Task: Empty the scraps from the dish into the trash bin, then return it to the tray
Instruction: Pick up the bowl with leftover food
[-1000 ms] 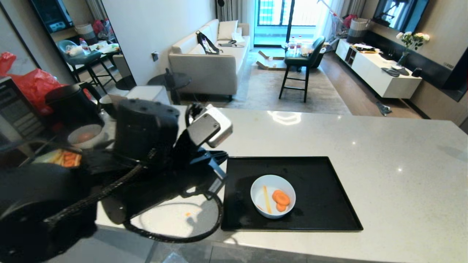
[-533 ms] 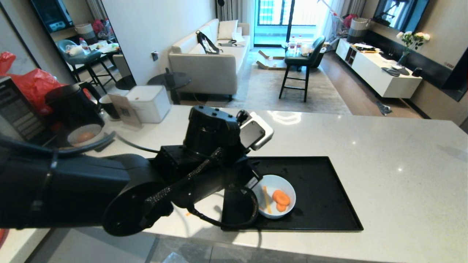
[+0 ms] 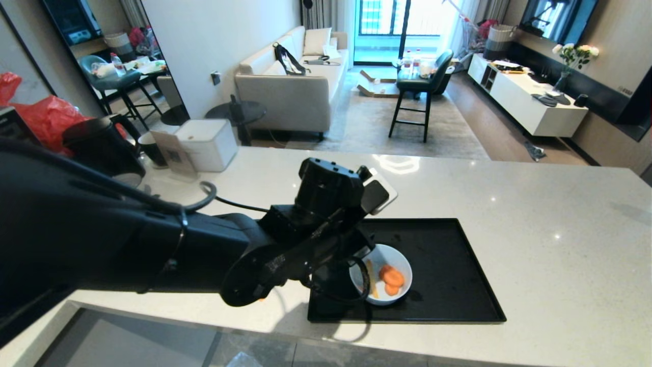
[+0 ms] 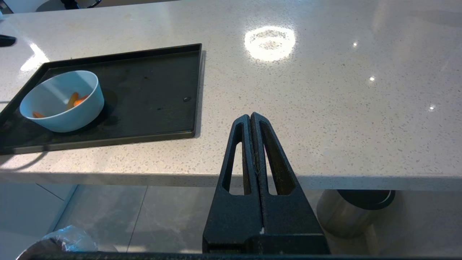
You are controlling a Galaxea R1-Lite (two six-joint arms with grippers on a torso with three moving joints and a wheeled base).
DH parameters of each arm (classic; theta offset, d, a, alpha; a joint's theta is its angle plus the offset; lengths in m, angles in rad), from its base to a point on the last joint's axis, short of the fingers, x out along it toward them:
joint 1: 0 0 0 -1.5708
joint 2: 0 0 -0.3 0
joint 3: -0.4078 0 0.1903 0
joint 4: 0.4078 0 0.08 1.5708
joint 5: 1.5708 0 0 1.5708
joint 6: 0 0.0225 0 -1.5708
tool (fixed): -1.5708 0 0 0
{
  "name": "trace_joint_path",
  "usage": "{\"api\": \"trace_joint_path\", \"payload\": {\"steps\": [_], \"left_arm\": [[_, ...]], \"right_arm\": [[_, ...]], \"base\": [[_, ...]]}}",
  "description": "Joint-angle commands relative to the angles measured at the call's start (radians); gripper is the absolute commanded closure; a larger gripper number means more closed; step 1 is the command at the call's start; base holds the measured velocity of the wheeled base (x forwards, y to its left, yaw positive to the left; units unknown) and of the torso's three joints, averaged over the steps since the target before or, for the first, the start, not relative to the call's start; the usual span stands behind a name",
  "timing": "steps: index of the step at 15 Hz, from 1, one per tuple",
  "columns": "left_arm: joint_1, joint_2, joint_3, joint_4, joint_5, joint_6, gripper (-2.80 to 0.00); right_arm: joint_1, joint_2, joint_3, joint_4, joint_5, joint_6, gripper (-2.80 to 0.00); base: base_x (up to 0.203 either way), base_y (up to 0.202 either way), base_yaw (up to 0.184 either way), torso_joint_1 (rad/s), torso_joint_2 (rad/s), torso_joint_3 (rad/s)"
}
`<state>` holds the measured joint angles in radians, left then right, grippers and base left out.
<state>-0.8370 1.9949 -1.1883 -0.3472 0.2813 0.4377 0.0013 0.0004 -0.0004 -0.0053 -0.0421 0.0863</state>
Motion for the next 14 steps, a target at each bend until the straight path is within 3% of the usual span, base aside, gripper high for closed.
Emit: {"api": "trace_joint_path", "payload": {"steps": [1, 10, 14], "left_arm": [[-0.001, 0.059, -0.026, 0.0, 0.004, 0.003, -2.8], [0.066, 0.075, -0.095, 0.106, 0.029, -0.034, -2.8], [0.064, 0.01, -0.151, 0.362, 0.065, -0.137, -2.8]], "right_arm": [[0.0, 0.0, 0.0, -0.001, -0.001, 0.001, 0.0], [0.0, 0.0, -0.001, -0.001, -0.001, 0.0, 0.0], [0.0, 0.0, 0.0, 0.001, -0.001, 0.0, 0.0]], "base": [[0.0, 0.0, 0.0, 0.0, 0.0, 0.0], [0.0, 0.0, 0.0, 0.0, 0.0, 0.0], [0.0, 0.0, 0.0, 0.0, 0.0, 0.0]]}}
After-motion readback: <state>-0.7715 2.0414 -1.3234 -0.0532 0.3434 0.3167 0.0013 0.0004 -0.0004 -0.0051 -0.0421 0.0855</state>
